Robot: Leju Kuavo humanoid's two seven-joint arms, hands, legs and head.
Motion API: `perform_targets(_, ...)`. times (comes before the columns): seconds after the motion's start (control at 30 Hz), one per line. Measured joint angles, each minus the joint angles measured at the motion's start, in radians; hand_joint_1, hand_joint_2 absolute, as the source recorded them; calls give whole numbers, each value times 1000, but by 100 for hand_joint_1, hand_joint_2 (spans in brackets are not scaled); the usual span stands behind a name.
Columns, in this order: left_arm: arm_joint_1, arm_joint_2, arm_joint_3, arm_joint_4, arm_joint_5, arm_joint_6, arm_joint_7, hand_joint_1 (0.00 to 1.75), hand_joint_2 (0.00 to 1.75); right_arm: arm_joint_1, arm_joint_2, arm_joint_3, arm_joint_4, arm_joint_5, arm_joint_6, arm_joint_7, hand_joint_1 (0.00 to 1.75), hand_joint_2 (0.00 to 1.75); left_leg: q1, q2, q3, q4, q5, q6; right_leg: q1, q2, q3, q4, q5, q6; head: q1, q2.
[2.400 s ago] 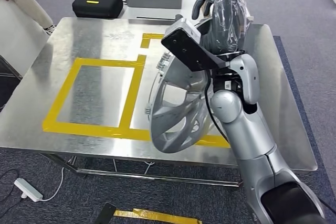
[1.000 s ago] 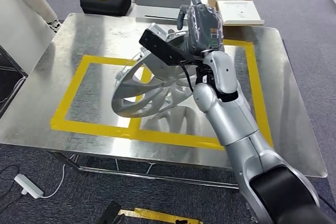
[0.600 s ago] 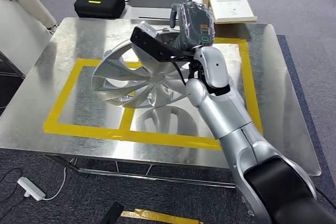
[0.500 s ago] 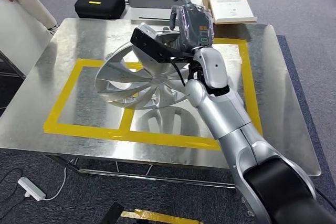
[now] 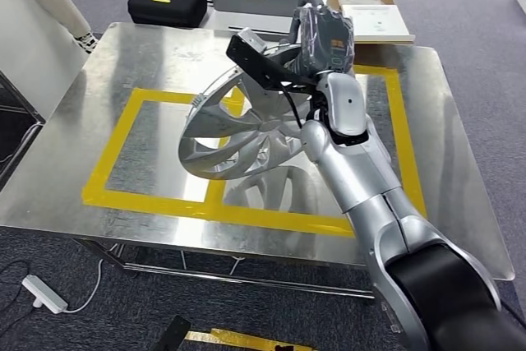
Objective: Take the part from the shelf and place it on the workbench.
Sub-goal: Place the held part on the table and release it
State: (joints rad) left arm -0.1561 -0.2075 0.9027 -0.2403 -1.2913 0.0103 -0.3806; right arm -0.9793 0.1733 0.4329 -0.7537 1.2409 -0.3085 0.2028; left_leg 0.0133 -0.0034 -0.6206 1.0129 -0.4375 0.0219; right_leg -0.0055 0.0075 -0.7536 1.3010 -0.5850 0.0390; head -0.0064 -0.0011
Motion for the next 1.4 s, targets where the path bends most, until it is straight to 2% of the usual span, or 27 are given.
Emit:
perform_targets(0.03, 0, 0, -1, 0, 2, 0, 1, 0, 0, -5, 0, -3, 9, 10, 10, 10, 69, 175, -1, 0, 2, 0, 0, 0, 0, 0, 9, -22, 22, -3, 0, 0)
perform_targets(0.1, 0, 0, -5, 0, 5, 2, 1, 0, 0, -19, 0, -9, 24, 26, 31, 26, 44, 175, -3, -1, 5, 0, -1, 0, 3, -1, 75, -157, 88, -13, 0, 0)
perform_targets(0.17, 0, -1, -11, 0, 7, 3, 1, 0, 0, -32, 0, -11, 34, 34, 44, 34, 13, 175, -7, -2, 5, 1, -2, -6, 7, -4, 137, -271, 122, -22, -1, 0)
perform_targets(0.23, 0, -2, -15, 0, 8, 2, 1, 0, 0, -37, 0, -11, 42, 40, 53, 39, 0, 175, -8, -2, 5, 0, -1, -16, 11, -3, 153, -294, 124, -27, -2, 0)
perform_targets(0.3, 0, -2, -17, 0, 12, 2, 2, 0, 0, -42, 0, -11, 48, 49, 68, 46, 0, 175, -5, -1, 5, 3, -4, -28, 9, -3, 155, -301, 131, -36, -2, 0)
perform_targets(0.33, 1, -2, -17, 0, 13, 2, 3, 0, 0, -46, 0, -12, 52, 54, 75, 51, 0, 175, -4, -1, -1, 20, -18, -34, 6, -4, 157, -305, 134, -41, -2, 0)
perform_targets(0.37, 1, -2, -17, 0, 15, 2, 4, 0, 0, -48, 0, -13, 56, 58, 82, 55, 0, 175, -3, -1, -16, 55, -43, -40, 4, -5, 159, -308, 137, -45, -3, 0)
perform_targets(0.43, 5, -1, -18, 0, 16, 3, 7, 0, 0, -50, 0, -16, 66, 64, 93, 61, 0, 175, 1, 0, -66, 177, -110, -49, 2, -6, 159, -309, 139, -49, -3, 0)
perform_targets(0.47, 7, 0, -18, 0, 17, 3, 8, 0, 0, -50, 0, -17, 71, 67, 97, 64, 0, 175, 3, 0, -90, 235, -134, -52, 2, -6, 158, -309, 139, -50, -3, 0)
perform_targets(0.5, 9, 1, -18, 0, 19, 3, 9, 0, 0, -51, -1, -18, 75, 71, 100, 67, 0, 175, 4, 0, -102, 269, -142, -54, 2, -6, 158, -308, 139, -50, -3, 0)
perform_targets(0.53, 11, 2, -18, 0, 20, 3, 10, 0, 0, -53, -1, -19, 78, 76, 104, 69, 0, 175, 5, 0, -97, 265, -131, -55, 2, -5, 158, -308, 140, -49, -3, 0)
perform_targets(0.57, 12, 3, -18, 0, 21, 3, 10, 0, 0, -56, -2, -20, 81, 80, 109, 71, 0, 175, 6, 0, -71, 220, -103, -55, 2, -5, 159, -308, 141, -48, -3, 0)
perform_targets(0.63, 11, 4, -18, 0, 23, 3, 10, 0, 0, -64, -3, -21, 83, 88, 118, 72, 0, 175, 6, 0, 6, 81, -49, -51, 3, -5, 157, -305, 142, -41, -3, 0)
perform_targets(0.67, 10, 4, -18, 0, 23, 3, 10, 0, 0, -67, -5, -22, 84, 91, 122, 73, 0, 175, 5, 0, 33, 29, -34, -46, 5, -4, 155, -303, 143, -36, -2, 0)
perform_targets(0.73, 11, 4, -18, 0, 23, 3, 10, 0, 0, -71, -9, -22, 86, 102, 128, 74, 0, 175, 0, -1, 48, -6, -30, -33, 6, -3, 152, -304, 146, -23, 2, 0)
perform_targets(0.8, 12, 4, -18, 0, 24, 3, 10, 0, 0, -76, -14, -21, 89, 125, 142, 73, 0, 87, -2, -1, 46, -9, -22, -17, 3, -3, 150, -304, 147, -11, 4, 0)
perform_targets(0.87, 12, 4, -18, 0, 25, 3, 10, 0, 0, -87, -22, -16, 91, 154, 163, 71, 0, 0, 0, 1, 44, -13, -15, -4, 1, -5, 125, -258, 115, 0, 6, 0)
perform_targets(0.97, 14, 4, -18, 0, 25, 3, 10, 0, 0, -99, -34, -5, 94, 186, 186, 65, 0, 0, -1, 2, 36, -14, -9, 7, -1, -6, 35, -64, 18, 8, 9, 0)
perform_targets(1.0, 16, 4, -18, 0, 26, 3, 10, 0, 0, -103, -38, -2, 95, 192, 191, 63, 0, 0, -2, 1, 34, -14, -8, 8, 0, -6, 15, -17, 4, 8, 9, 0)
perform_targets(1.03, 17, 4, -18, 0, 28, 3, 10, 0, 0, -107, -40, 3, 95, 199, 197, 62, 0, 0, -3, 1, 33, -13, -7, 8, 0, -6, 14, -7, 8, 7, 10, 0)
perform_targets(1.07, 19, 4, -19, 0, 30, 2, 10, 0, 0, -112, -43, 7, 96, 208, 205, 60, 0, 0, -5, 0, 33, -13, -7, 8, 0, -6, 34, -39, 29, 3, 10, 0)
perform_targets(1.13, 20, 3, -20, 0, 33, 2, 9, 0, 0, -131, -45, 20, 97, 233, 233, 50, 0, 0, -9, -1, 34, -13, -6, 6, 5, -7, 114, -185, 86, -11, 10, 0)
perform_targets(1.17, 19, 2, -21, 0, 35, 2, 8, 0, 0, -143, -46, 29, 98, 248, 251, 42, 0, 0, -11, -1, 33, -12, -5, 3, 7, -8, 151, -249, 104, -19, 10, 0)
perform_targets(1.2, 19, 2, -22, 0, 36, 1, 7, 0, 0, -155, -46, 40, 99, 263, 270, 34, 0, 0, -13, 0, 32, -12, -4, -2, 10, -9, 174, -290, 113, -25, 9, 0)
perform_targets(1.27, 18, 2, -23, 0, 37, 0, 5, 0, 0, -170, -48, 60, 103, 283, 299, 23, 0, 0, -13, 0, 29, -12, -1, -13, 13, -10, 184, -308, 116, -32, 9, 0)
perform_targets(1.33, 18, 2, -24, 0, 37, -1, 3, 0, 0, -173, -51, 76, 108, 295, 312, 19, 0, 0, -11, 0, 25, -4, -7, -23, 8, -10, 187, -317, 126, -41, 8, 0)
perform_targets(1.4, 19, 3, -24, 0, 37, -1, 2, 0, 0, -173, -55, 87, 114, 301, 321, 16, 0, 0, -8, 0, -4, 59, -49, -34, 2, -13, 187, -326, 135, -48, 5, 0)
